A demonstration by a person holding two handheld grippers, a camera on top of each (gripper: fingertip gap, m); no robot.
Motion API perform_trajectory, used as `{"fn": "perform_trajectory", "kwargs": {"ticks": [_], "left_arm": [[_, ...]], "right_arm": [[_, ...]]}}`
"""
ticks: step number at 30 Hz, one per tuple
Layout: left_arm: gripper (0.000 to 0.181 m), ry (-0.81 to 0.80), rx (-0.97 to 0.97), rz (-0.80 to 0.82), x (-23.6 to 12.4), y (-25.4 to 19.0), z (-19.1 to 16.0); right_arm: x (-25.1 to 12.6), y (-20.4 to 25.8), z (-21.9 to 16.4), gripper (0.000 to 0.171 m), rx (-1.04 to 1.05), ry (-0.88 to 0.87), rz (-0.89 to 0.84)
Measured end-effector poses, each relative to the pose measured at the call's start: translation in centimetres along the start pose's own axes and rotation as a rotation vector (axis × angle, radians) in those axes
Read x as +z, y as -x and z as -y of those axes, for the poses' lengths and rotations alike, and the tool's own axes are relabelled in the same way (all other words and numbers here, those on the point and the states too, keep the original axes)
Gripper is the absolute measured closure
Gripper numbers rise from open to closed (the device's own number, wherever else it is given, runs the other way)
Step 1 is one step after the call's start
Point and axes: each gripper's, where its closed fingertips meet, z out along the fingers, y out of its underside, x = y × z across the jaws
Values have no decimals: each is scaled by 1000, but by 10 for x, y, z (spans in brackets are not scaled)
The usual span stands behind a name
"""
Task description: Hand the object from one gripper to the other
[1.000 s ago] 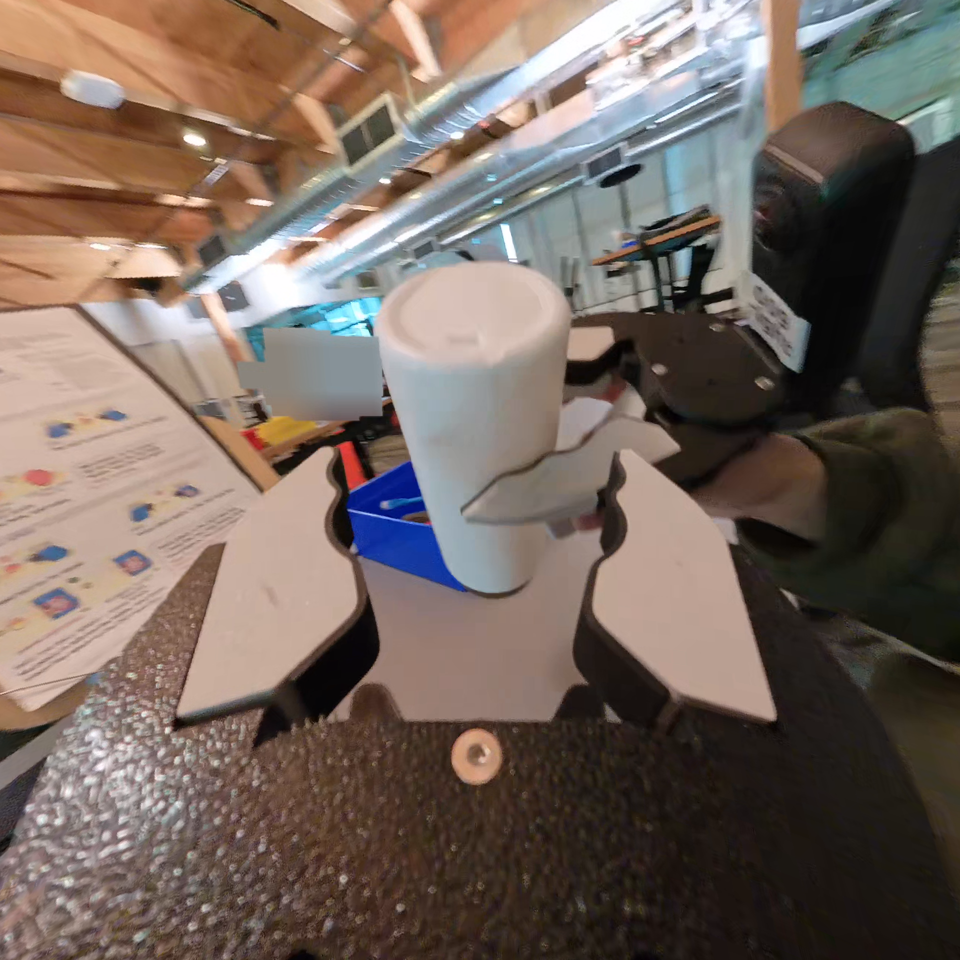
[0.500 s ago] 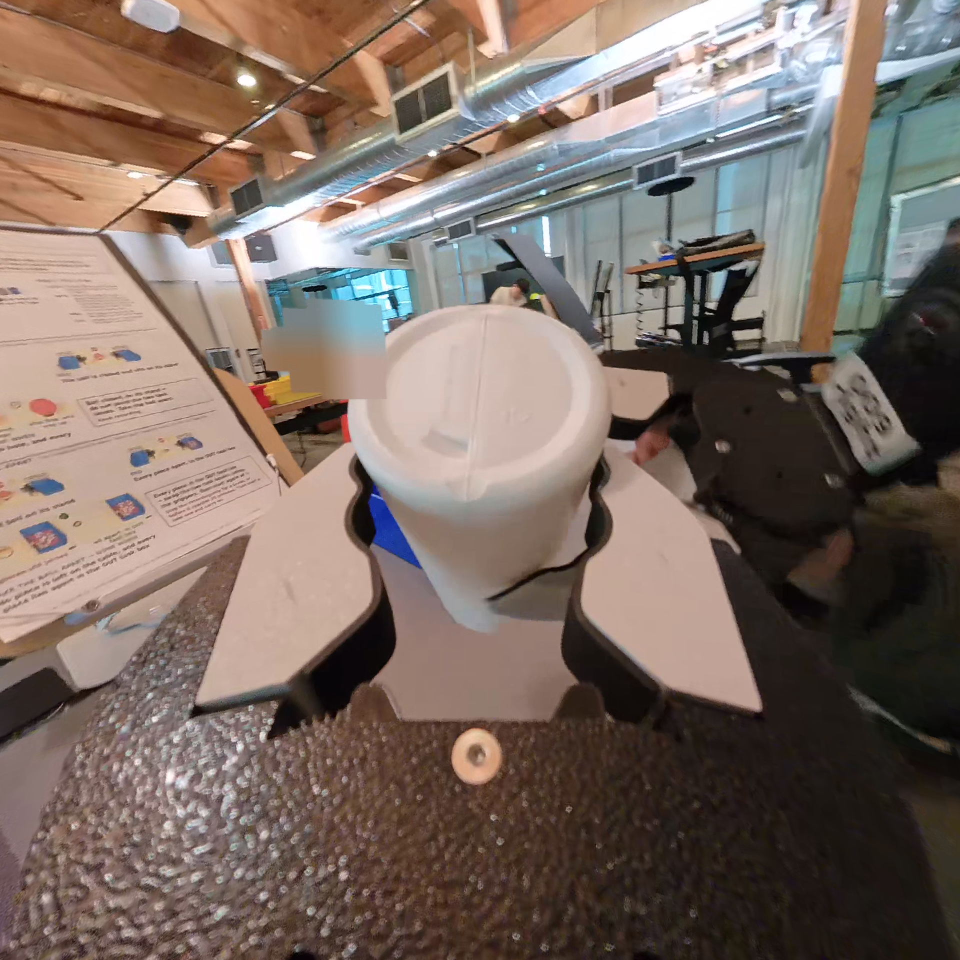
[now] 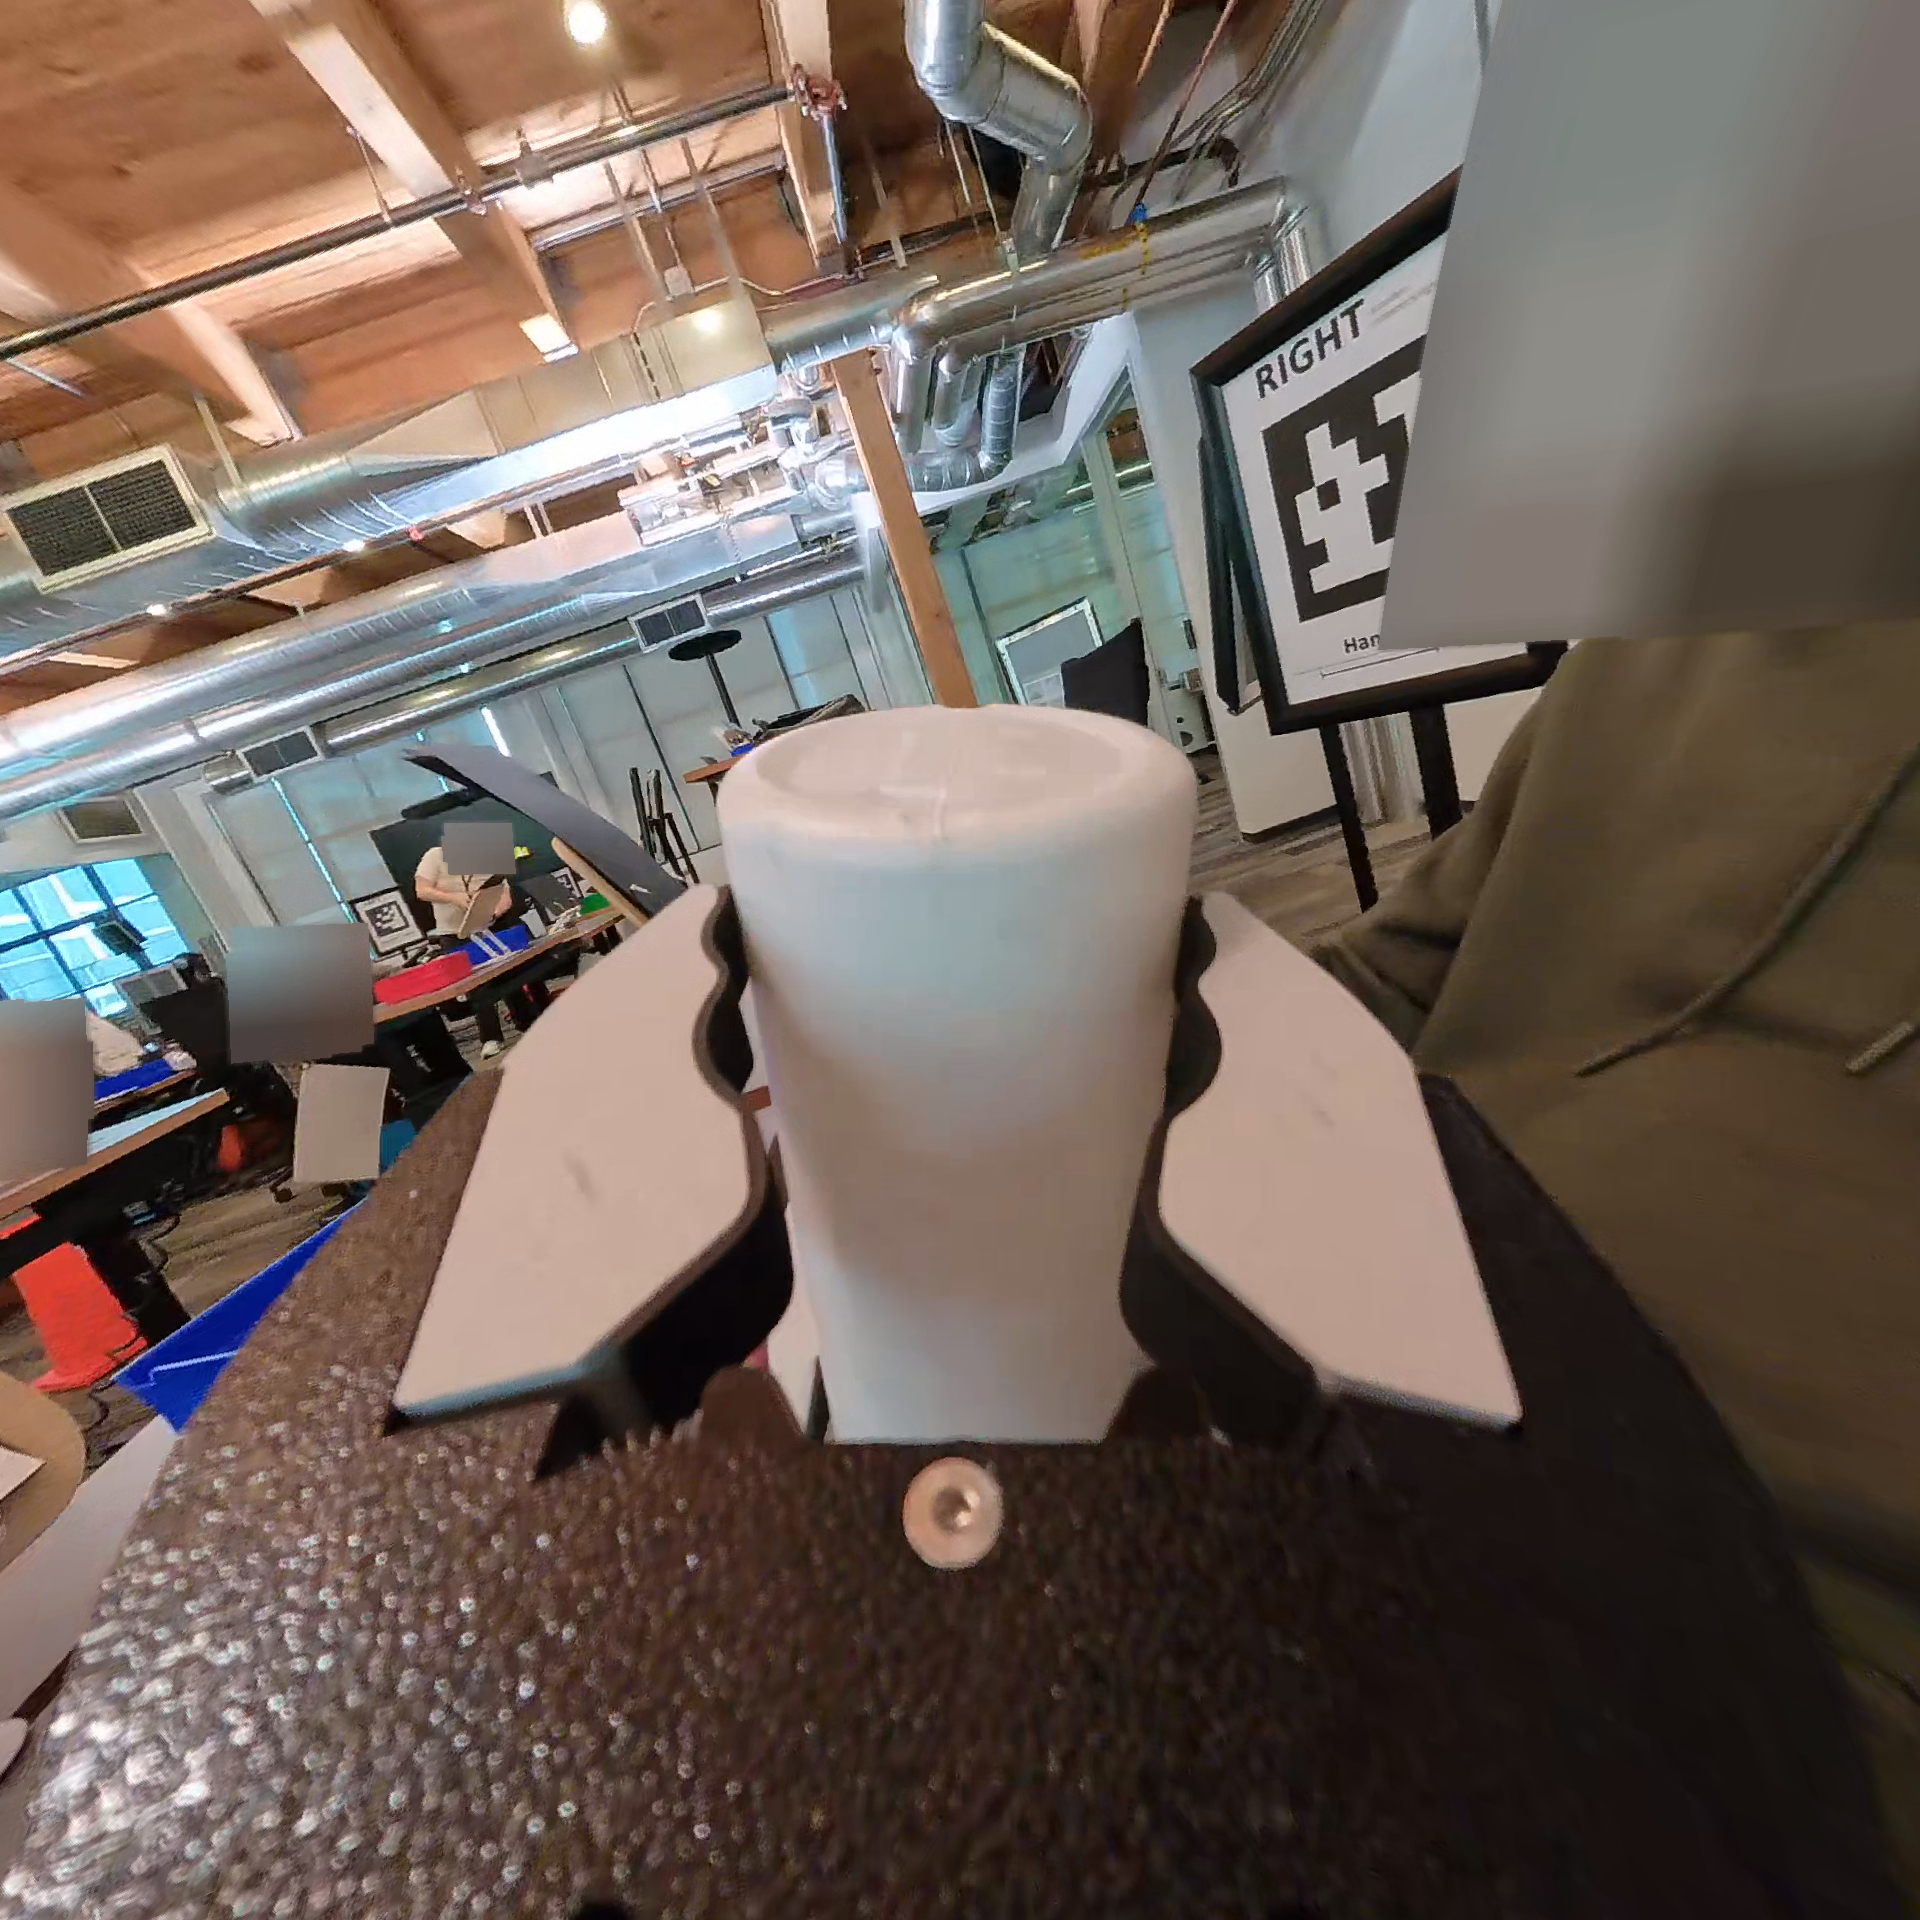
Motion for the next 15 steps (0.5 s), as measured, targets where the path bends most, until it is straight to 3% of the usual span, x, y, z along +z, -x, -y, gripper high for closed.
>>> {"fn": "perform_trajectory", "kwargs": {"ticks": [3, 5, 9, 13, 15], "left_arm": [[102, 17, -15, -3, 3, 0, -5], [102, 40, -13, -8, 6, -1, -8], [102, 73, 1, -13, 13, -4, -10], [111, 30, 53, 234, 3, 27, 7], [107, 65, 85, 372, -5, 44, 5]], "right_arm": [[16, -8, -5, 66, -16, -21, -41], [22, -19, -8, 87, -78, -23, -117], [23, -19, -9, 88, -111, -8, -124], [7, -43, 6, 89, -21, -71, -262], [-3, -56, 8, 89, 30, -99, -339]]}}
